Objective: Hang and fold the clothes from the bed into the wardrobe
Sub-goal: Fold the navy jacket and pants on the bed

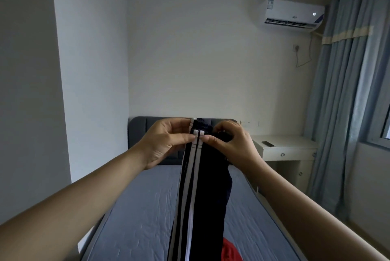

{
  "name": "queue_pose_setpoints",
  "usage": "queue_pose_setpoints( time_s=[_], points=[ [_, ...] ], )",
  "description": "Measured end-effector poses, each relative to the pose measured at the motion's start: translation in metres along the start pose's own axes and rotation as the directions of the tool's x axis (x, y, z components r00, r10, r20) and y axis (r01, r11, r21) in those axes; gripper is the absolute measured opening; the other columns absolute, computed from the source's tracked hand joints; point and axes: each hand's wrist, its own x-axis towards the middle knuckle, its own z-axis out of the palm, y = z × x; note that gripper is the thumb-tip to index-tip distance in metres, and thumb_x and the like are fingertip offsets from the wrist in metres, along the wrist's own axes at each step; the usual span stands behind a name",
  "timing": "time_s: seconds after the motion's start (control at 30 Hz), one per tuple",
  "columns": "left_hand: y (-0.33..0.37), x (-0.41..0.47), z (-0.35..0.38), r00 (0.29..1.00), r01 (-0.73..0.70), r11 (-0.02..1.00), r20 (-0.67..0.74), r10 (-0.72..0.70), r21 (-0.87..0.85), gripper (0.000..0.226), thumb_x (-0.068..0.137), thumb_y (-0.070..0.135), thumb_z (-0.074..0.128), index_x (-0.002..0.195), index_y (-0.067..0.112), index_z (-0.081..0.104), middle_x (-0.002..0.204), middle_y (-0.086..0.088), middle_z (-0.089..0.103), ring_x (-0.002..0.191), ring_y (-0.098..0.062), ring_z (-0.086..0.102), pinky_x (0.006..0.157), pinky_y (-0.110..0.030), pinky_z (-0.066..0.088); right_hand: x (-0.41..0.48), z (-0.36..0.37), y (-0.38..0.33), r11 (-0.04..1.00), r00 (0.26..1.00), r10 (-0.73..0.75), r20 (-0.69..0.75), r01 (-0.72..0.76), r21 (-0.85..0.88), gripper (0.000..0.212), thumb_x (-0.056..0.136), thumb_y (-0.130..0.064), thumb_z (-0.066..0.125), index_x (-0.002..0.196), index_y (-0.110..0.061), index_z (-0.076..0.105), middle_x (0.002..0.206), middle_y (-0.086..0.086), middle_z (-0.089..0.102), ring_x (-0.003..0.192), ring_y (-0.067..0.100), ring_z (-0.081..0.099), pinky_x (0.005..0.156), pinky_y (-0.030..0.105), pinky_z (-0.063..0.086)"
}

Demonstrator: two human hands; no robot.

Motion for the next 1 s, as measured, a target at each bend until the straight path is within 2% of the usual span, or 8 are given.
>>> queue_pose_setpoints(
  time_s=[0.13, 0.27, 0.37, 0.5, 0.63, 0.8, 0.93, 1.0],
  points=[
    [0.001, -0.002, -0.019, 0.994, -0.018, 0.999, -0.105, 0.021, 0.031, 0.03, 0.083, -0.006, 0.06, 0.109, 0.007, 0.067, 0.102, -0.007, 0.073, 0.094, -0.015, 0.069, 0.074, -0.019, 0.053, -0.002, -0.012, 0.001, 1.0, 0.984, -0.02, 0.177, 0.023, -0.013, 0.021, 0.081, -0.04, 0.072, 0.08, -0.019, 0.067, 0.078, -0.005, 0.059, 0.075, 0.006, 0.055, 0.065, 0.022, 0.043],
    [0.0, -0.005, -0.025, 0.998, 0.009, 0.97, -0.069, 0.009, 0.243, 0.027, 0.084, 0.024, 0.068, 0.11, 0.016, 0.07, 0.112, -0.01, 0.069, 0.106, -0.025, 0.064, 0.093, -0.038, 0.049, 0.002, -0.009, -0.011, 0.991, 0.995, -0.072, 0.068, 0.064, 0.115, 0.022, 0.088, -0.025, 0.068, 0.078, -0.007, 0.062, 0.066, 0.005, 0.057, 0.059, 0.009, 0.05, 0.053, 0.018, 0.038],
    [-0.001, -0.007, -0.02, 0.998, 0.029, 0.956, -0.067, -0.01, 0.293, 0.038, 0.079, 0.039, 0.073, 0.109, 0.016, 0.07, 0.112, -0.015, 0.068, 0.104, -0.029, 0.063, 0.095, -0.044, 0.047, 0.007, -0.008, -0.015, 0.99, 0.999, -0.038, 0.015, 0.036, 0.133, 0.023, 0.09, -0.023, 0.066, 0.077, -0.005, 0.06, 0.064, 0.006, 0.056, 0.057, 0.007, 0.047, 0.052, 0.021, 0.037],
    [-0.007, -0.007, -0.017, 0.991, 0.023, 0.963, -0.136, 0.014, 0.268, 0.02, 0.084, 0.017, 0.07, 0.104, 0.017, 0.071, 0.102, -0.006, 0.072, 0.093, -0.019, 0.066, 0.078, -0.028, 0.055, 0.007, -0.003, -0.013, 0.996, 0.996, -0.07, 0.062, 0.067, 0.055, 0.021, 0.089, -0.026, 0.066, 0.074, -0.014, 0.059, 0.061, -0.008, 0.054, 0.054, 0.002, 0.046, 0.051, 0.015, 0.036],
    [-0.006, -0.007, -0.028, 0.978, 0.047, 0.951, -0.209, 0.019, 0.306, 0.023, 0.085, 0.005, 0.064, 0.103, 0.019, 0.068, 0.098, -0.012, 0.072, 0.089, -0.021, 0.065, 0.081, -0.035, 0.052, 0.012, -0.009, -0.009, 0.925, 0.938, -0.294, 0.186, 0.328, -0.192, 0.033, 0.091, -0.042, 0.059, 0.068, -0.019, 0.054, 0.058, -0.007, 0.051, 0.055, 0.01, 0.049, 0.059, 0.019, 0.038],
    [-0.003, -0.006, -0.026, 0.978, 0.029, 0.919, -0.199, 0.054, 0.393, 0.029, 0.069, 0.018, 0.065, 0.094, 0.03, 0.07, 0.106, -0.019, 0.068, 0.092, -0.016, 0.062, 0.089, -0.034, 0.048, 0.013, -0.011, -0.005, 0.808, 0.927, -0.255, 0.275, 0.361, -0.466, 0.054, 0.096, -0.06, 0.029, 0.083, -0.014, 0.055, 0.074, -0.005, 0.058, 0.076, 0.018, 0.054, 0.092, 0.039, 0.04],
    [-0.001, -0.001, -0.021, 0.988, -0.006, 0.917, -0.137, 0.066, 0.399, 0.029, 0.068, 0.015, 0.064, 0.093, 0.028, 0.071, 0.101, -0.013, 0.069, 0.092, -0.013, 0.06, 0.087, -0.028, 0.047, 0.01, -0.006, -0.003, 0.877, 0.958, -0.078, 0.275, 0.197, -0.438, 0.077, 0.081, -0.074, 0.036, 0.136, -0.02, 0.043, 0.12, 0.0, 0.061, 0.117, 0.021, 0.049, 0.102, 0.04, 0.035],
    [0.0, -0.001, -0.022, 0.99, -0.011, 0.907, -0.121, 0.068, 0.421, 0.029, 0.068, 0.014, 0.064, 0.093, 0.026, 0.071, 0.099, -0.011, 0.069, 0.095, -0.014, 0.06, 0.094, -0.032, 0.046, 0.012, -0.007, -0.001, 0.822, 0.95, -0.044, 0.309, 0.211, -0.53, 0.07, 0.081, -0.073, 0.044, 0.131, -0.023, 0.051, 0.115, -0.001, 0.059, 0.116, 0.021, 0.047, 0.103, 0.041, 0.035]
  ],
)
